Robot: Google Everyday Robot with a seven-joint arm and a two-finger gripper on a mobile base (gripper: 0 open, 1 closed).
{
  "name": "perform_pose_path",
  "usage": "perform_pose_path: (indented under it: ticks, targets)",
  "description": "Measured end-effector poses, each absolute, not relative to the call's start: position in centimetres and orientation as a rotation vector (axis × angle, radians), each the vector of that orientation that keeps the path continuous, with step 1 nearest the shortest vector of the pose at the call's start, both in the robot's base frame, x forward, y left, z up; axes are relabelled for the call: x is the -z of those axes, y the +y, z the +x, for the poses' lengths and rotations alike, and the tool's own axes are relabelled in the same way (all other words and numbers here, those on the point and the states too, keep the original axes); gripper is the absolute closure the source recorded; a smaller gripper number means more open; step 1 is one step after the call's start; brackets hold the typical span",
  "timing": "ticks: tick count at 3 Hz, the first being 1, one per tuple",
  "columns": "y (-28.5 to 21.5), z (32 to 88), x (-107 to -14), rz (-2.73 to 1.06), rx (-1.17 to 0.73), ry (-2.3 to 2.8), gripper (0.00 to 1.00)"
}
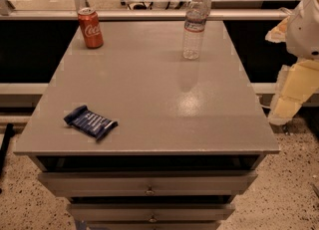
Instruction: Pick rxbar blueberry
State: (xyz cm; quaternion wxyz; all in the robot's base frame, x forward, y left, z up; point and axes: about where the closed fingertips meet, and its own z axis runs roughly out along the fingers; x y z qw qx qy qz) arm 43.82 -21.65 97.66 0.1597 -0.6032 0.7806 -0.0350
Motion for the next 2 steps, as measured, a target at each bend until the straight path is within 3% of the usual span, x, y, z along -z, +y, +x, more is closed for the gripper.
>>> perform_pose_path:
  ticks: [1,2]
  targets:
    - [-21.3,43.9,-97.7,-1.721,0.104,2.227,0.0]
    - [-16.2,44.0,-97.4,-1.735,0.056,2.185,0.0]
